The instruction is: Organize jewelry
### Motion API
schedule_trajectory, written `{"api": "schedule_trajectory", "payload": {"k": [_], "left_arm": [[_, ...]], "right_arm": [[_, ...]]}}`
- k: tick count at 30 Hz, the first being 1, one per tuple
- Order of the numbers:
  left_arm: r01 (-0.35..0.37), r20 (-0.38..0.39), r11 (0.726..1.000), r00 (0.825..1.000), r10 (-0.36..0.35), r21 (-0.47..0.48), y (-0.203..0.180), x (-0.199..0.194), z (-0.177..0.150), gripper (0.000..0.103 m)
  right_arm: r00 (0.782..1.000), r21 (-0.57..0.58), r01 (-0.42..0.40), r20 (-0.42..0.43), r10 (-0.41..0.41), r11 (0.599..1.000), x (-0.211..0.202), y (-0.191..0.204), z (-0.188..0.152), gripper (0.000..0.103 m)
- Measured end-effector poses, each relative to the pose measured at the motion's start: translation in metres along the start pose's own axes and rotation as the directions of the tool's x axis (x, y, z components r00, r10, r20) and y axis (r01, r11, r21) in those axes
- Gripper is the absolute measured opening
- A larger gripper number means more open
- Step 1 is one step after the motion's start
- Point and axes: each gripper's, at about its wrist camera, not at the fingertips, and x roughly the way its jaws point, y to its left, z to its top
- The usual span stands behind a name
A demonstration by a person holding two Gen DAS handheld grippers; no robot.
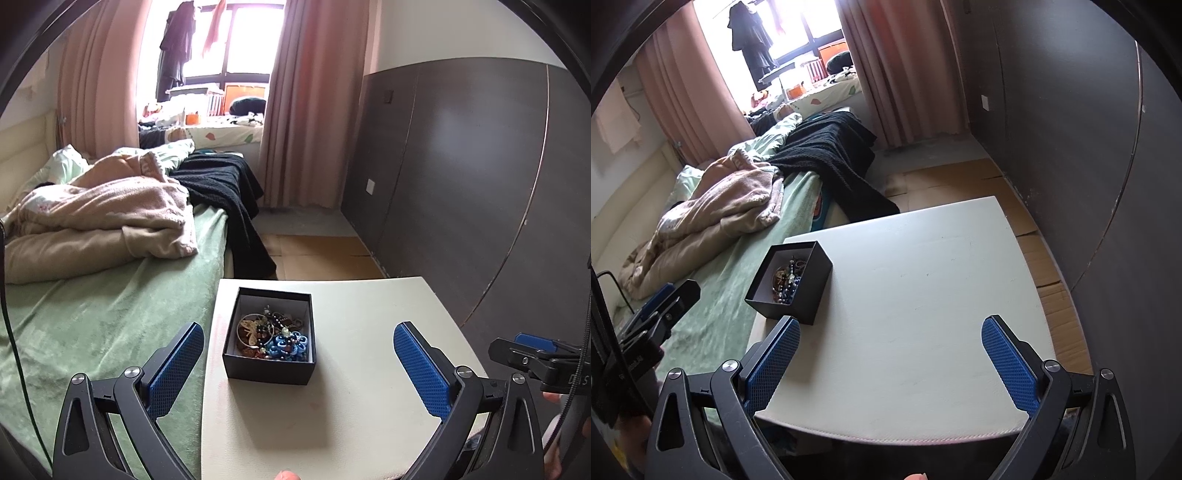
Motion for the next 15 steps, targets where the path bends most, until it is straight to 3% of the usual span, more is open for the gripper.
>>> {"api": "schedule_trajectory", "payload": {"k": [15], "left_arm": [[-0.019, -0.005, 1.000, 1.000, 0.019, -0.014, -0.0016, 0.0066, 0.0005, 0.103]], "right_arm": [[1.000, 0.008, -0.003, 0.013, 0.003, 1.000, -0.0024, 0.0005, 0.0019, 0.099]]}}
